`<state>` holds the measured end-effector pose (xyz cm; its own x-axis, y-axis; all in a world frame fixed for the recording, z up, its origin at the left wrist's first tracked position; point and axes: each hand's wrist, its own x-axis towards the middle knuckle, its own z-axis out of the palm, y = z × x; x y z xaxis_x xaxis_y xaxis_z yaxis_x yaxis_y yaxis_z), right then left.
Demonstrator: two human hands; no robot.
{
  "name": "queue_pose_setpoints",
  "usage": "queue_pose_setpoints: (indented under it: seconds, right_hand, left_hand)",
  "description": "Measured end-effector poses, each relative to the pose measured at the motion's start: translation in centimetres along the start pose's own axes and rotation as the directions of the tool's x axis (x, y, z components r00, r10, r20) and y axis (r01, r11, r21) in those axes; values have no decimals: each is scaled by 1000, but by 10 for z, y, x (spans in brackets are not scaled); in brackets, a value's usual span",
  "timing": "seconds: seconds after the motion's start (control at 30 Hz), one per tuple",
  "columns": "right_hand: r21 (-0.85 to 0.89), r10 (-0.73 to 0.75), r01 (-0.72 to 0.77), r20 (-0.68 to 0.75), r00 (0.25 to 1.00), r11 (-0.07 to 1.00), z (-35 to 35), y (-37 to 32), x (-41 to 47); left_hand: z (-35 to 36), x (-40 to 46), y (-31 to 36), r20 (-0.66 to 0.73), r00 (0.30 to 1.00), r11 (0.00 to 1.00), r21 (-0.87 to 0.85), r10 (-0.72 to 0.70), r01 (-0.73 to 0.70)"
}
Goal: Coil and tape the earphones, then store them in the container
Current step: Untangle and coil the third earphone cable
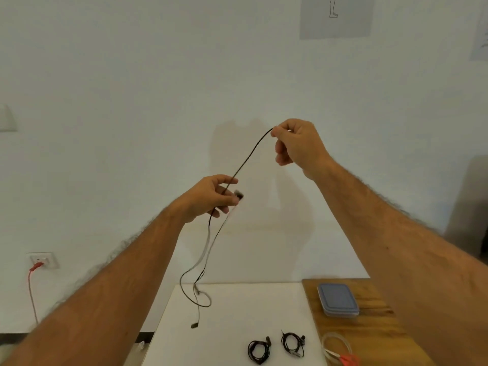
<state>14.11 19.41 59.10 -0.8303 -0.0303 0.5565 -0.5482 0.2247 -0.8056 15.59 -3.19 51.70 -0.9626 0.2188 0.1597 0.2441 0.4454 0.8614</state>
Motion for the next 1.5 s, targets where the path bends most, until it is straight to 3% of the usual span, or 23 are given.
queue_pose_setpoints:
  seconds: [0.2, 0.37, 0.5, 0.6, 0.7, 0.77, 0.83, 1.0, 1.07, 1.23, 1.33, 1.4, 1.47, 1.5]
  right_hand:
    - [-28, 98, -101, -96, 991, 995, -8, 15, 2]
    - [-136, 201, -200, -5, 980, 970, -8, 31, -5]
    - [-225, 256, -238, 53, 965, 945, -5, 39, -11]
    - [-420, 232, -172, 97, 968, 891, -4, 39, -14]
    - [-590, 125, -77, 41, 991, 804, 4, 34, -17]
    - [-459, 54, -64, -35, 998, 886, 10, 23, -19]
    - [-156, 98, -98, -12, 995, 983, 17, 4, -23]
    - [257, 209, -319, 377, 902, 912, 22, -37, -30]
    - [274, 174, -302, 408, 896, 913, 15, -45, -30]
    - [6, 31, -34, 298, 954, 999, -5, -74, -18]
    - [-88, -35, 59, 251, 967, 994, -21, -101, -7]
    - [-135, -55, 92, 255, 965, 987, -32, -118, 2]
    - [-179, -33, 91, 304, 952, 980, -38, -133, 9]
    - [-203, -22, 93, 327, 945, 975, -39, -139, 11]
  left_hand:
    - [-15, -5, -4, -79, 995, 987, 144, -63, 73]
    - [-31, -5, 20, -153, 988, 996, 92, 18, -4]
    - [-33, -5, 48, -126, 990, 977, -209, -55, 28]
    - [-32, -4, 75, -43, 994, 868, -493, -96, 62]
    - [-29, -3, 100, -11, 998, 763, -645, -65, 43]
    - [-23, 0, 116, -30, 999, 731, -682, -37, 7]
    - [-14, 3, 130, -67, 998, 689, -723, 4, -51]
    - [-3, 7, 154, -209, 976, 620, -757, 67, -205]
    - [-6, 10, 158, -252, 965, 626, -741, 77, -243]
    - [-17, 3, 159, -278, 961, 793, -582, 11, -178]
    - [-20, -5, 153, -402, 914, 974, -223, -55, -40]
    - [-23, -2, 150, -538, 842, 991, -78, 51, -109]
    - [-22, -2, 154, -609, 775, 964, -60, 169, -258]
    - [-19, -6, 158, -604, 775, 952, -85, 186, -295]
